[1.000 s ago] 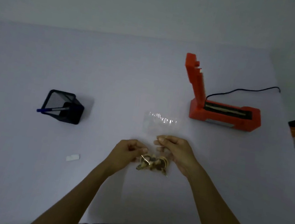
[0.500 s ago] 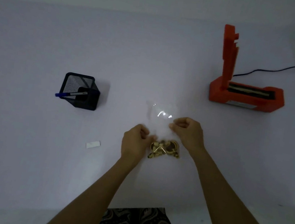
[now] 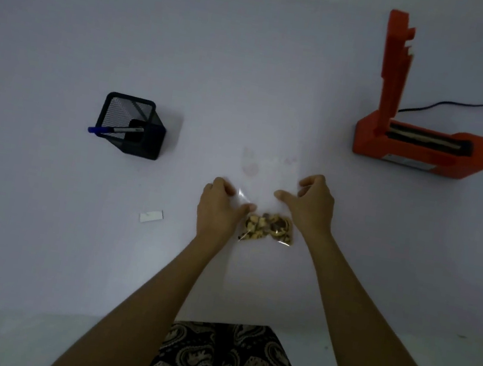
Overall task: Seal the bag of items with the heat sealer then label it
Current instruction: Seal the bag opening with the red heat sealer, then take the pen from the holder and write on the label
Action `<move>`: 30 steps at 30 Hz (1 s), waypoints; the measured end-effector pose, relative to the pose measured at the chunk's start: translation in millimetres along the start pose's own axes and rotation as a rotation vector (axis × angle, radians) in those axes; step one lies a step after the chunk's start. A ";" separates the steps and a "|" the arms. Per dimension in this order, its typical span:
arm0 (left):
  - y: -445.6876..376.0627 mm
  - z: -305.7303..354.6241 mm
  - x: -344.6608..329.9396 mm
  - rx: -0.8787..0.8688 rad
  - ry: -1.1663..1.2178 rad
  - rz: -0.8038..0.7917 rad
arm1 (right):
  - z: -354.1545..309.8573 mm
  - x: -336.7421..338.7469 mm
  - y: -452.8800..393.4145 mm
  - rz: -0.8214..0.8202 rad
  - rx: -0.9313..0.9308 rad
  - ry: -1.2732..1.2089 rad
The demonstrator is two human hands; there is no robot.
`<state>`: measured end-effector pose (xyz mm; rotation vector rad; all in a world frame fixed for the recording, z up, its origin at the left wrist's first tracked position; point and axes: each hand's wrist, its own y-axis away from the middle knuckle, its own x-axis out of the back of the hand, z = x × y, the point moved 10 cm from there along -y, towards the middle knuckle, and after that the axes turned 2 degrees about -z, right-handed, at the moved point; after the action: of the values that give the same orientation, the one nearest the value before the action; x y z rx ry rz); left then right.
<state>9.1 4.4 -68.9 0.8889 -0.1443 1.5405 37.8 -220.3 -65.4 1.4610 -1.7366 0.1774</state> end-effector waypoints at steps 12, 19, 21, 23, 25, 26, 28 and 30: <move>14.7 14.7 14.6 0.055 0.032 -0.091 | -23.2 20.1 6.2 -0.052 0.046 0.048; 42.1 40.8 200.3 -0.115 0.063 0.372 | -208.6 -11.6 57.0 -0.213 0.589 0.070; 37.6 32.7 252.2 -0.122 0.051 0.464 | -264.0 -39.6 76.9 -0.272 0.747 0.123; 23.0 20.0 285.0 -0.093 -0.033 0.482 | -302.0 -71.1 89.3 -0.309 0.847 0.223; 3.3 4.5 296.7 -0.060 -0.143 0.442 | -323.6 -102.4 92.9 -0.319 0.898 0.348; -6.7 -2.3 294.7 -0.063 -0.185 0.405 | -328.0 -117.4 91.7 -0.321 0.910 0.428; -23.9 -12.7 281.6 -0.086 -0.246 0.309 | -330.3 -145.6 89.3 -0.314 0.947 0.630; -35.8 -21.8 263.7 -0.107 -0.272 0.217 | -325.1 -168.3 88.0 -0.315 0.977 0.809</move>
<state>54.9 233.8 60.0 1.0201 -0.5291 1.5880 118.4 123.6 64.8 1.8957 -0.7145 1.3776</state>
